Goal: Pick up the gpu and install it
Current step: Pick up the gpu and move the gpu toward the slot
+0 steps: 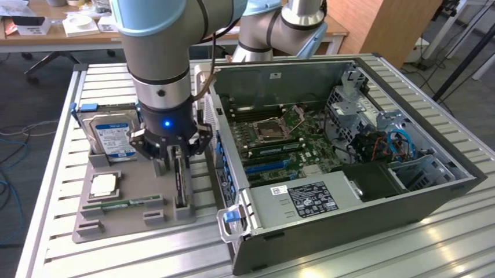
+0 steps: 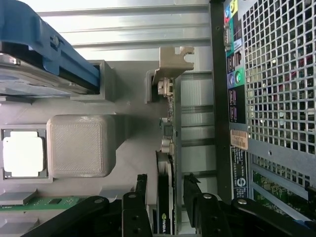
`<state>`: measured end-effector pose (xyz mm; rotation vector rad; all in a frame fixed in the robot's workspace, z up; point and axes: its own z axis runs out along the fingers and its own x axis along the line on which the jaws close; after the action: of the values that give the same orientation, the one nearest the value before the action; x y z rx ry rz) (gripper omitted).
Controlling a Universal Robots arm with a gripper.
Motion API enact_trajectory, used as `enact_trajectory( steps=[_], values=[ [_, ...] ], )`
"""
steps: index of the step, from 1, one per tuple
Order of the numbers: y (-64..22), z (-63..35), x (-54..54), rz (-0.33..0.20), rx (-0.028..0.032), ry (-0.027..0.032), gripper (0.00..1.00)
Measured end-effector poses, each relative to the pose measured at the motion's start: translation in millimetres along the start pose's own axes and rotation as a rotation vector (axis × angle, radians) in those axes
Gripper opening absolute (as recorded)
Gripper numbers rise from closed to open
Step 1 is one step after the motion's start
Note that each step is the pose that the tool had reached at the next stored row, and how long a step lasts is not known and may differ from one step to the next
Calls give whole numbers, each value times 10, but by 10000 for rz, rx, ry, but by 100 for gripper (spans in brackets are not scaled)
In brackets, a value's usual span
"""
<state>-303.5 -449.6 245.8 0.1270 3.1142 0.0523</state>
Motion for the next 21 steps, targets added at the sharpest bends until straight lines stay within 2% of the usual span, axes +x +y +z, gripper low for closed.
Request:
enact_trajectory(
  steps=[5,21],
  values=[
    [-34,-1,-3,0,0,0,43],
    [-38,42,-2,0,0,0,43]
  ],
)
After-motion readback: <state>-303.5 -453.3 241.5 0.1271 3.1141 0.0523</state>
